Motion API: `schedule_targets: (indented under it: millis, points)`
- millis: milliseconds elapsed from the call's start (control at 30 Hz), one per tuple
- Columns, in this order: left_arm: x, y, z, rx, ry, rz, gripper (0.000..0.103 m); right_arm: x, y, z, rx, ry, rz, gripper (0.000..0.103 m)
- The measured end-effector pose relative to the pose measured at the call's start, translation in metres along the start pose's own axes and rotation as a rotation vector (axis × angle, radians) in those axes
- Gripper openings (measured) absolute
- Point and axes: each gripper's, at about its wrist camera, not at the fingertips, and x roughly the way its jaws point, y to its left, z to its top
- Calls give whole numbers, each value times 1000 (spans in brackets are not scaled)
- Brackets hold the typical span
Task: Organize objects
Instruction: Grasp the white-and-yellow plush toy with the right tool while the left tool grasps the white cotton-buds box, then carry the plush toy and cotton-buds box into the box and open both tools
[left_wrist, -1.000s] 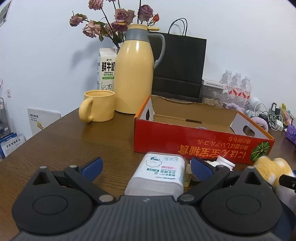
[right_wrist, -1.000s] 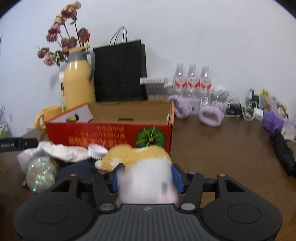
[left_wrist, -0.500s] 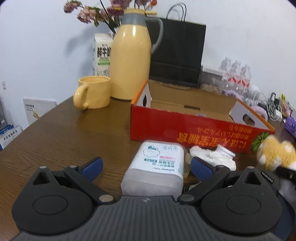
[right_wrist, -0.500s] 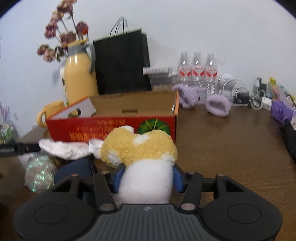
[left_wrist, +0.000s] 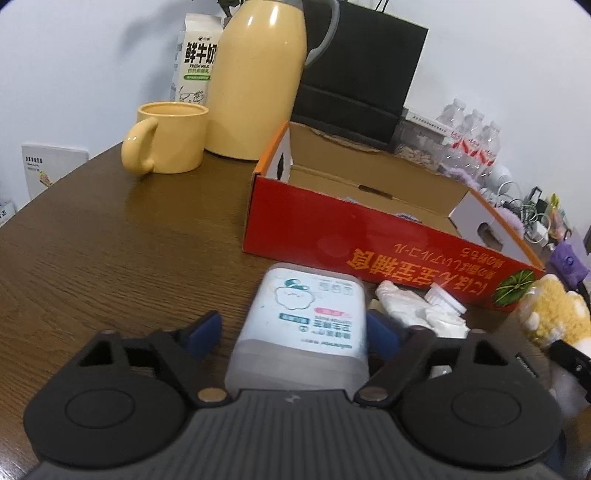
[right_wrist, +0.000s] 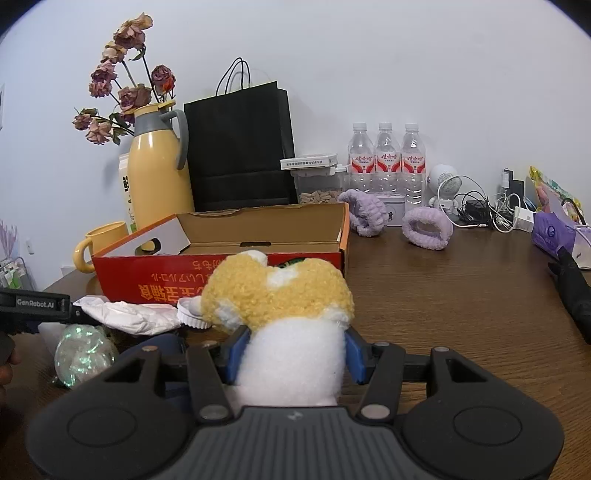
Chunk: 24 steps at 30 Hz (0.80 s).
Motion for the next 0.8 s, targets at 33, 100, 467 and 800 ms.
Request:
schedule_targets:
  millis: [33, 100, 467, 800]
  points:
    - [-1, 0, -1, 1, -7, -8, 67, 0, 0, 0, -1, -1, 0, 52]
    - [-3, -3, -3, 13, -20, 1, 67, 0, 0, 0, -1, -3, -1, 52]
    - [-22, -2, -7, 0, -111, 60, 67, -4, 1, -1, -8, -23, -10, 52]
    - [-44, -8, 3, 22, -180, 86, 67, -7, 8, 0, -41, -43, -13, 52]
